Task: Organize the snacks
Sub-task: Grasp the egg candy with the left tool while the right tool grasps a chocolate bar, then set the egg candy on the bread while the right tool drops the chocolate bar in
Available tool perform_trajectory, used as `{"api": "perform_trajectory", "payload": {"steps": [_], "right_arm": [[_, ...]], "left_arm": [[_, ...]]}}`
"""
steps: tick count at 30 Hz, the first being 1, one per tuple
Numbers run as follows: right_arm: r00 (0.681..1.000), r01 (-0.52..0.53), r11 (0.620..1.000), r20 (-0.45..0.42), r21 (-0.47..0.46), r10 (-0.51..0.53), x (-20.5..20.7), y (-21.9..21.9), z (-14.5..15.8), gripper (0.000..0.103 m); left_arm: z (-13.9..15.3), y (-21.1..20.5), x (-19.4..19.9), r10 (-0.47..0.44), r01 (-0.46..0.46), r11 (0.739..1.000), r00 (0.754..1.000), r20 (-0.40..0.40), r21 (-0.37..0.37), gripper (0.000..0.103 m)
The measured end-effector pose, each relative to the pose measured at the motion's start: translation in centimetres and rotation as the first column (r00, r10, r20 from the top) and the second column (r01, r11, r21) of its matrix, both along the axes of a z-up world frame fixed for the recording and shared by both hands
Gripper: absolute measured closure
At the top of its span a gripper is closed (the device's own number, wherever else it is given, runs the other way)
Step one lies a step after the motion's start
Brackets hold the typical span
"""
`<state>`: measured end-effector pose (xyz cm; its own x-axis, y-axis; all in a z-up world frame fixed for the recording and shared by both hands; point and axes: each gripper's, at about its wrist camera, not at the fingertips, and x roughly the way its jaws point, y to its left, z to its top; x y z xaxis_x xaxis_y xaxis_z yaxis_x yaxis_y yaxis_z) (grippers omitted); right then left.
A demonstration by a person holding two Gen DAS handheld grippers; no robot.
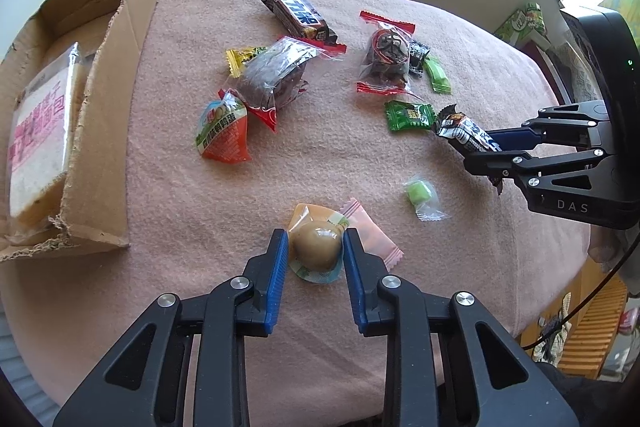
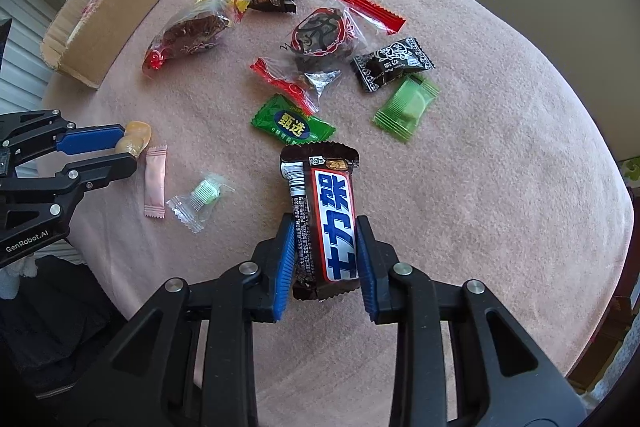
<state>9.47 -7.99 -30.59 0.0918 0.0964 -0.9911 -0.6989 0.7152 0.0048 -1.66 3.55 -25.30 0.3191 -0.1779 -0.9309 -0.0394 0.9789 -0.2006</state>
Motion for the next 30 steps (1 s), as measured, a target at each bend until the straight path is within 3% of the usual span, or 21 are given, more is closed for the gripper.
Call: {"api": "perform_trajectory", "payload": {"steps": [2, 4, 8, 11, 15, 23, 30], "right_arm": [[1.000, -0.005, 1.000, -0.003, -0.006, 0.005, 0.0, 0.0, 0.0, 0.073], [1.000, -0.006, 1.000, -0.006, -0.008, 0.006, 0.0, 0.0, 0.0, 0.073], [1.000, -0.003, 1.000, -0.013, 0.001, 0.003, 0.1, 0.1, 0.1, 0.073], [1.000, -0.007, 1.000, -0.013, -0.003, 0.007, 0.5, 0.1, 0.0, 0.073], [1.000, 0.001, 1.000, -0.004, 0.005, -0.001, 0.7, 0.0, -0.1, 0.073], [1.000, 0.012, 1.000, 0.010, 0.016, -0.012, 0.5, 0.1, 1.2, 0.073], [1.000, 0.008, 0.999, 0.013, 0.045, -0.008, 0.4, 0.2, 3.0, 0.073]], "left_arm": [[-0.2, -0.2, 0.1, -0.014, 0.014, 1.000, 1.000, -0.002, 0.005, 0.074], [-0.6, -0.1, 0.2, -0.001, 0.001, 1.000, 1.000, -0.019, 0.001, 0.065], [-0.8, -0.1, 0.2, 0.010, -0.010, 1.000, 1.000, -0.015, 0.007, 0.063], [-0.7, -0.6, 0.2, -0.013, 0.013, 0.999, 1.000, -0.003, 0.033, 0.066], [-0.1, 0.0, -0.2, 0.007, -0.007, 1.000, 1.000, 0.010, 0.001, 0.078], [0.1, 0.1, -0.2, 0.026, -0.025, 0.999, 1.000, 0.016, -0.023, 0.080], [2.3, 1.4, -0.4, 0.052, -0.050, 0.998, 0.997, 0.054, -0.038, 0.080]]}}
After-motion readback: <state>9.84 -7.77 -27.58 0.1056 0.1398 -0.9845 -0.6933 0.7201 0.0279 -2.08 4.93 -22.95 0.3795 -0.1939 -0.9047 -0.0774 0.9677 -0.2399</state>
